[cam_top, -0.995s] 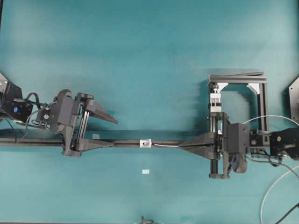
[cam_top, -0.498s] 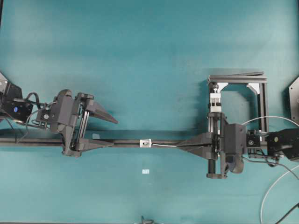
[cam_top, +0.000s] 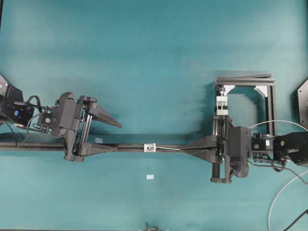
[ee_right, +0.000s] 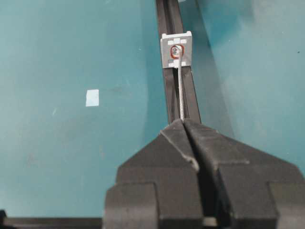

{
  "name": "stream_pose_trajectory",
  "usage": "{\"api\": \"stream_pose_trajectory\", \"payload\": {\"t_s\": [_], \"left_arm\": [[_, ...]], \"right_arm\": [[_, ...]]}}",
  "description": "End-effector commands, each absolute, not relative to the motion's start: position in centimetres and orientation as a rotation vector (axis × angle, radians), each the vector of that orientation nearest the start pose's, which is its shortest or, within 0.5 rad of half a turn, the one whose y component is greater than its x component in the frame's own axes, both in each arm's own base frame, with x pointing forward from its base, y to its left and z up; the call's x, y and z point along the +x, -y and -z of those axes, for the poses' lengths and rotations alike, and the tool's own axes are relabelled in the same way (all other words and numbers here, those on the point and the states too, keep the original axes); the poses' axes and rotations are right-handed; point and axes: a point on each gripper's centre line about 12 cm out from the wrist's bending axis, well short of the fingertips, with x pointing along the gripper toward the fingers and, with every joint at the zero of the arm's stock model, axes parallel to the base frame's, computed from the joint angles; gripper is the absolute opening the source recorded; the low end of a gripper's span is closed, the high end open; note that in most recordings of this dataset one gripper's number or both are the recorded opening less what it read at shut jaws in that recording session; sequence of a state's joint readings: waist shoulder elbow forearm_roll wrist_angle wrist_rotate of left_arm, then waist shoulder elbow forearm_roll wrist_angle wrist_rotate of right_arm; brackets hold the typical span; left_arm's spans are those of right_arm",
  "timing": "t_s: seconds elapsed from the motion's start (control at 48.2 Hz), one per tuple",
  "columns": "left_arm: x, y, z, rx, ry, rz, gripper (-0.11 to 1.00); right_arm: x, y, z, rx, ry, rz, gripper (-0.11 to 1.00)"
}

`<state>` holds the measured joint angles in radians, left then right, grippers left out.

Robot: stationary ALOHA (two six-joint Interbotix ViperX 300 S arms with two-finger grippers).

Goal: Insert the wire through the hole in the metal fitting marked with a red label.
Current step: 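Align the wire tip with the red-ringed hole in the bracket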

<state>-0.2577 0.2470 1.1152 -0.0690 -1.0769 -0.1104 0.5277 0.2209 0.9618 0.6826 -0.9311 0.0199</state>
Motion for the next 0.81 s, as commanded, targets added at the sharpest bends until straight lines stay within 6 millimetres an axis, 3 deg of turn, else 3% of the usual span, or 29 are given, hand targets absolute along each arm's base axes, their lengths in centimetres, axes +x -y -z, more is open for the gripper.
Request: {"api": "stream_pose_trajectory", "payload": {"t_s": [0.0, 0.788], "left_arm": [[30.2, 7.3, -8.7, -0.100, -0.259, 0.183, 0.86], [30.2, 7.3, -8.7, -0.100, -0.257, 0.183, 0.86]], "right_arm": [[32.1, -11.7, -9.8, 0.289, -0.292, 0.078, 0.00], [33.3, -11.7, -9.7, 0.272, -0.305, 0.084, 0.00]]}}
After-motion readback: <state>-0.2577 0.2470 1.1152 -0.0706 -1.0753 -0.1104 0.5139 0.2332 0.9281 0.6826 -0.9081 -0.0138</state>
